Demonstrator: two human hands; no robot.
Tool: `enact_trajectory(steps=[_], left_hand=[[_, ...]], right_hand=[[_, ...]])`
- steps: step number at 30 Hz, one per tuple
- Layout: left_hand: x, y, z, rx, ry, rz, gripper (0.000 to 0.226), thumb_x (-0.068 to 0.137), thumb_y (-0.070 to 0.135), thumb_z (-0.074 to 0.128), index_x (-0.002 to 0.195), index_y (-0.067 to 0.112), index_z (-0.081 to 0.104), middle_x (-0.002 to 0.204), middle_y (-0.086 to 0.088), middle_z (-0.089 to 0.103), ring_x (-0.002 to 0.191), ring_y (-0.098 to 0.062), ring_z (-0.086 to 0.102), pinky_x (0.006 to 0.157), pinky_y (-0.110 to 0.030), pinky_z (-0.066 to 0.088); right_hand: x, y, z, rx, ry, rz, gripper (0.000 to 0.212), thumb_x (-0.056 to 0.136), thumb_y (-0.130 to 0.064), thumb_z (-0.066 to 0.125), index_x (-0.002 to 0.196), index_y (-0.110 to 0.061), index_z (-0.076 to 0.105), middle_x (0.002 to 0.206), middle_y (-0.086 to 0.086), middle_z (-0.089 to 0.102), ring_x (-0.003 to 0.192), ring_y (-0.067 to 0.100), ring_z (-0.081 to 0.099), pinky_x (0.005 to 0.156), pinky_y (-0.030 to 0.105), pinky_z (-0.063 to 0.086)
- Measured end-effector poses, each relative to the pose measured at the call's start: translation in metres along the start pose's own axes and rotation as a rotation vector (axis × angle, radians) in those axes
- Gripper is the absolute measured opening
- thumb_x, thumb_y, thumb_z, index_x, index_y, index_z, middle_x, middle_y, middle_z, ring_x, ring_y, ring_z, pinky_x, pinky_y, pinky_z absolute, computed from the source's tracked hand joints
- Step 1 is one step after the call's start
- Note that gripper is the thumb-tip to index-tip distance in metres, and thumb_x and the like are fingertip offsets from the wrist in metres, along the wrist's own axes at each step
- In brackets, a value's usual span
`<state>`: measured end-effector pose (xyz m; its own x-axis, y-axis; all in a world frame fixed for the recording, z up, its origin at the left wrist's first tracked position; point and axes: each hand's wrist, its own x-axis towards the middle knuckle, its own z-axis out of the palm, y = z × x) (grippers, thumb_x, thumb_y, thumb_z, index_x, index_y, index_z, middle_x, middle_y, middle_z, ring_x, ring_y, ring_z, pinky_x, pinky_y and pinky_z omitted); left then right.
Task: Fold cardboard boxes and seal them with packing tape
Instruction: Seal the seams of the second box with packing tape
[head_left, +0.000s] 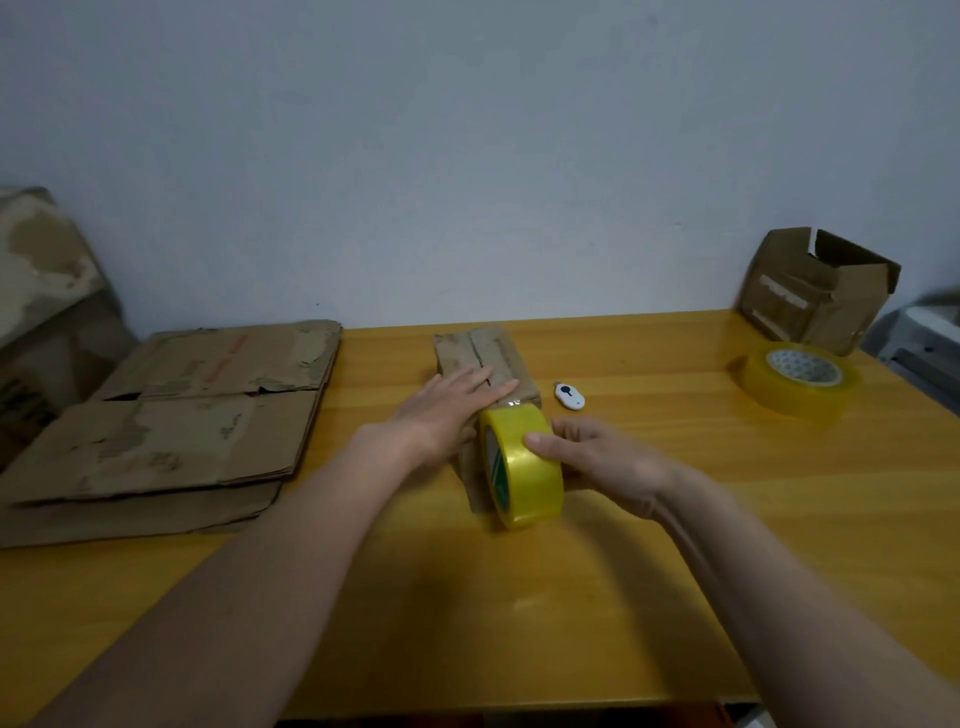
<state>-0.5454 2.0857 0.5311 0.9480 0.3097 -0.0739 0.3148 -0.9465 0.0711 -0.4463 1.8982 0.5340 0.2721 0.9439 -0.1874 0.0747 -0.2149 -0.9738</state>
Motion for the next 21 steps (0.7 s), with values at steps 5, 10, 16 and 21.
enact_trajectory(steps=[5, 10, 16, 21], left_hand=[[0.004, -0.003, -0.002, -0.031, -0.023, 0.012, 0.074, 0.1, 0.015, 0.048, 0.151, 0.045, 0.004, 0.163, 0.007, -0.004, 0.149, -0.015, -0.004, 0.119, -0.037, 0.005], [0.009, -0.007, 0.0, -0.138, -0.014, 0.007, 0.076, 0.098, 0.007, 0.049, 0.151, 0.047, 0.01, 0.163, 0.009, -0.002, 0.149, -0.014, -0.005, 0.118, -0.038, 0.01], [0.013, -0.003, 0.0, -0.339, 0.032, 0.038, 0.051, 0.102, 0.015, 0.039, 0.151, 0.026, 0.027, 0.161, 0.003, 0.011, 0.148, -0.014, 0.002, 0.115, -0.025, -0.001], [0.014, -0.002, 0.02, -0.482, 0.193, -0.056, 0.071, 0.08, 0.049, 0.072, 0.142, 0.044, 0.039, 0.158, 0.013, 0.022, 0.146, -0.01, 0.006, 0.118, -0.046, 0.017]], right_hand=[[0.003, 0.0, 0.0, -0.117, -0.042, 0.143, 0.049, 0.083, -0.047, 0.058, 0.099, -0.001, 0.062, 0.077, 0.009, 0.062, 0.068, 0.018, 0.059, 0.061, 0.026, 0.048], [0.006, 0.012, 0.005, 0.012, -0.014, 0.183, 0.043, 0.091, -0.038, 0.058, 0.1, 0.004, 0.063, 0.066, 0.006, 0.064, 0.06, 0.016, 0.062, 0.054, 0.024, 0.052], [0.007, 0.012, -0.001, 0.068, -0.059, 0.227, 0.035, 0.097, -0.031, 0.052, 0.099, 0.002, 0.063, 0.079, 0.012, 0.065, 0.071, 0.021, 0.063, 0.062, 0.028, 0.056], [0.01, 0.01, -0.023, 0.035, -0.095, 0.275, 0.045, 0.1, -0.036, 0.04, 0.092, 0.001, 0.064, 0.079, 0.016, 0.068, 0.066, 0.021, 0.065, 0.062, 0.027, 0.055]])
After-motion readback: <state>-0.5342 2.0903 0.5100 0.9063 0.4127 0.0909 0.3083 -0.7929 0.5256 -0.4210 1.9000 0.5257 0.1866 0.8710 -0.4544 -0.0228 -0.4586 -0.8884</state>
